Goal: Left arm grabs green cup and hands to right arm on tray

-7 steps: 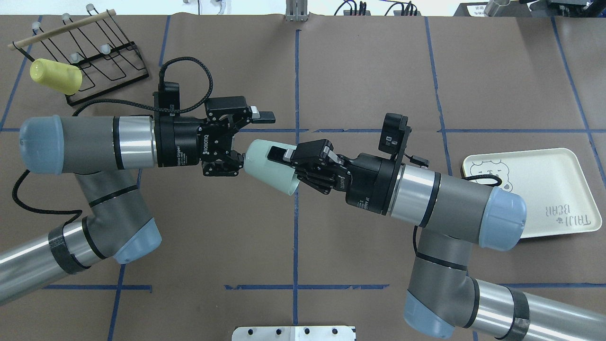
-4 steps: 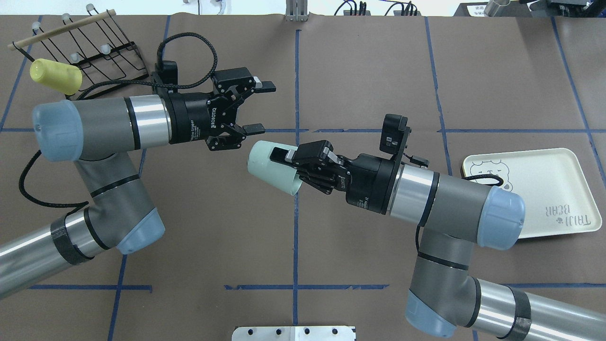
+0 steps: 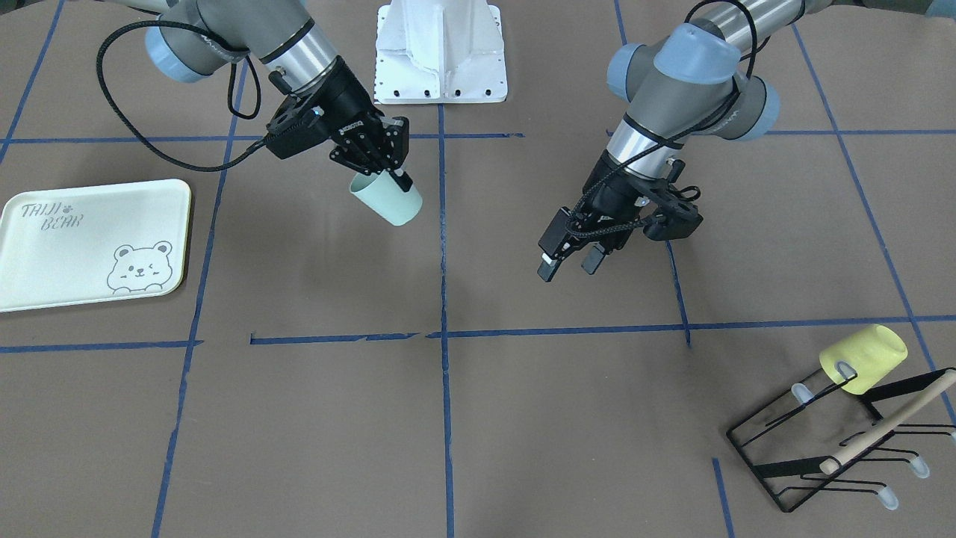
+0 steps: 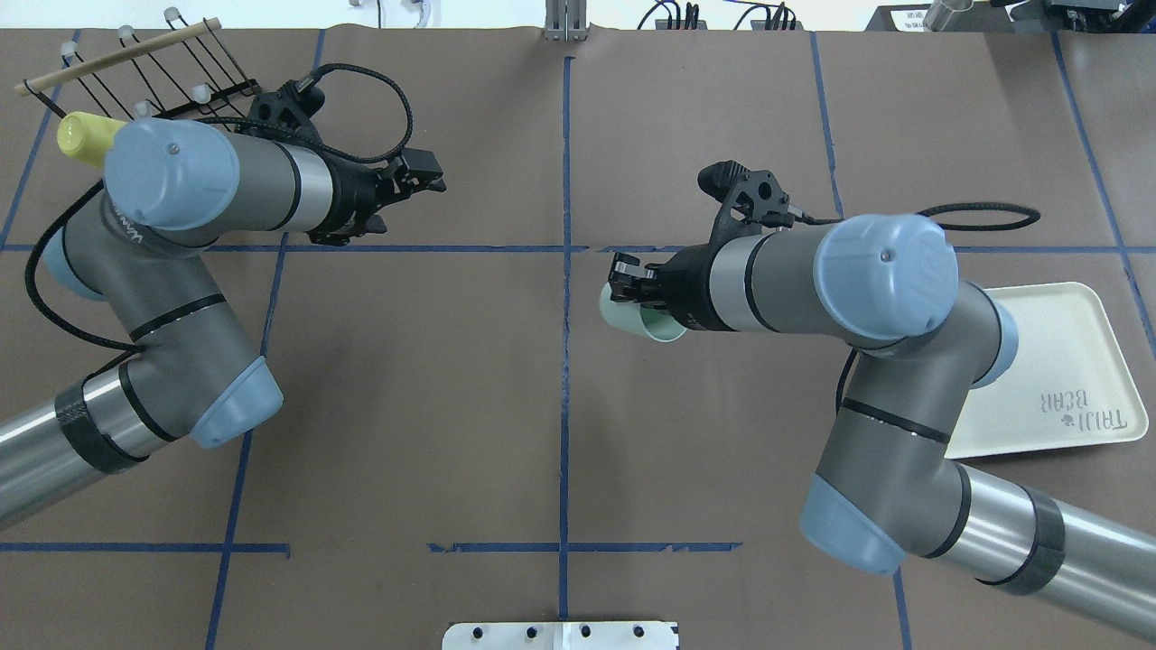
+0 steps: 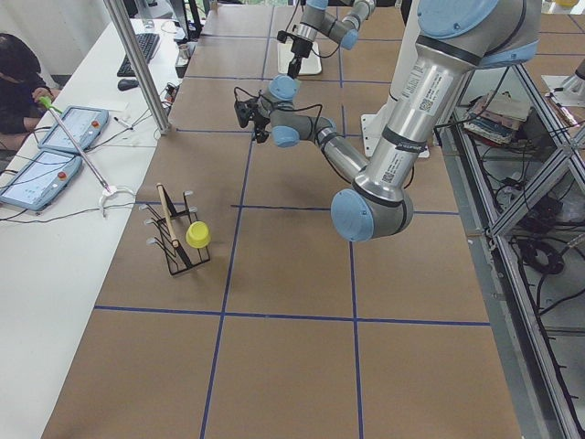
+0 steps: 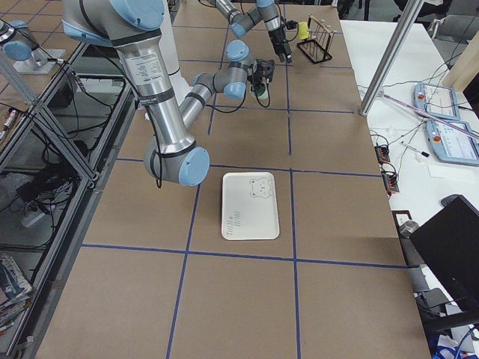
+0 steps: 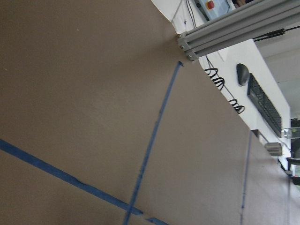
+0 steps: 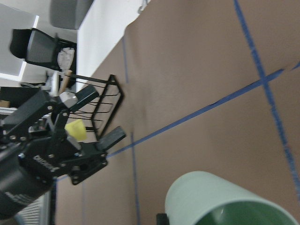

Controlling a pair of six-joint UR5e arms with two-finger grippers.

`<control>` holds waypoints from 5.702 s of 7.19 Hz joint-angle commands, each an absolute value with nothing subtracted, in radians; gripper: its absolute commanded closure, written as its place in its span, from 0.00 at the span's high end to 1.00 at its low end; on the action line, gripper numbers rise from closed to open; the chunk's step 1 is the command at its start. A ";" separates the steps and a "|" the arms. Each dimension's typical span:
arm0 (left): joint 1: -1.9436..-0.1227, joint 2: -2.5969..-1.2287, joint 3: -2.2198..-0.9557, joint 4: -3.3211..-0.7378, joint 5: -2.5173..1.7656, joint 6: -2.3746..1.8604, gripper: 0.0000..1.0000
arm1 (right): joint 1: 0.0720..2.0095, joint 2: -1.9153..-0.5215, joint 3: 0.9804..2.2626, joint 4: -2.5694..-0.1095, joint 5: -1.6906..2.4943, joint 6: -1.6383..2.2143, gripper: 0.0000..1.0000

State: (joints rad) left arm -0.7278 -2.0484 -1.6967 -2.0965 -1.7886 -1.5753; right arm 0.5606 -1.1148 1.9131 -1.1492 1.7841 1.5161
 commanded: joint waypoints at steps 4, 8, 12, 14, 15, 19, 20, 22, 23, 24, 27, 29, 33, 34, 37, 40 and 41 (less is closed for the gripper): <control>-0.990 -1.739 -1.882 -1.652 -2.053 -0.587 1.00 | 0.843 -1.340 2.089 -1.714 1.961 0.734 0.00; -1.411 -1.423 -1.818 -1.649 -2.324 -0.037 1.00 | 1.109 -1.610 2.091 -1.607 2.152 0.368 0.00; -1.561 -1.332 -1.830 -1.517 -2.335 0.104 1.00 | 1.114 -1.729 1.950 -1.222 2.157 0.571 0.00; -1.562 -1.335 -1.832 -1.520 -2.336 0.098 1.00 | 1.059 -1.733 1.841 -1.019 2.125 0.682 0.00; -1.562 -1.335 -1.832 -1.520 -2.336 0.097 1.00 | 1.014 -1.726 1.829 -1.019 2.103 0.696 0.00; -1.563 -1.335 -1.832 -1.523 -2.379 0.094 1.00 | 0.939 -1.732 1.827 -1.026 2.094 0.721 1.00; -1.563 -1.335 -1.832 -1.523 -2.379 0.094 1.00 | 0.939 -1.729 1.830 -1.028 2.098 0.721 1.00; -1.563 -1.338 -1.832 -1.523 -2.378 0.094 1.00 | 0.942 -1.721 1.839 -1.038 2.112 0.715 1.00; -1.563 -1.339 -1.832 -1.525 -2.378 0.098 1.00 | 0.972 -1.720 1.850 -1.101 2.152 0.706 1.00; -1.562 -1.339 -1.819 -1.534 -2.378 0.100 1.00 | 1.018 -1.720 1.900 -1.200 2.187 0.651 1.00; -1.562 -1.339 -1.812 -1.532 -2.369 0.100 1.00 | 1.272 -1.686 2.063 -1.696 2.237 0.135 1.00; -1.562 -1.335 -1.810 -1.528 -2.370 0.097 1.00 | 1.426 -1.800 2.048 -1.730 2.307 -0.021 1.00; -1.562 -1.322 -1.804 -1.519 -2.364 0.097 1.00 | 1.557 -1.858 1.990 -1.724 2.386 -0.080 1.00; -1.562 -1.319 -1.810 -1.519 -2.364 0.097 1.00 | 1.555 -1.852 1.987 -1.723 2.352 -0.078 1.00; -1.563 -1.318 -1.827 -1.516 -2.373 0.098 1.00 | 1.551 -1.848 1.982 -1.721 2.319 -0.078 1.00; -1.565 -1.318 -1.827 -1.516 -2.372 0.098 1.00 | 1.551 -1.848 1.980 -1.723 2.321 -0.084 1.00; -1.565 -1.318 -1.830 -1.516 -2.368 0.098 1.00 | 1.551 -1.848 1.980 -1.723 2.322 -0.083 1.00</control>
State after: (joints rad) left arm -1.5643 -1.3178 -1.8279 -1.5156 -2.3709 0.0982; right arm 1.5510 -1.8485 1.9810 -1.7221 2.3211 -0.0834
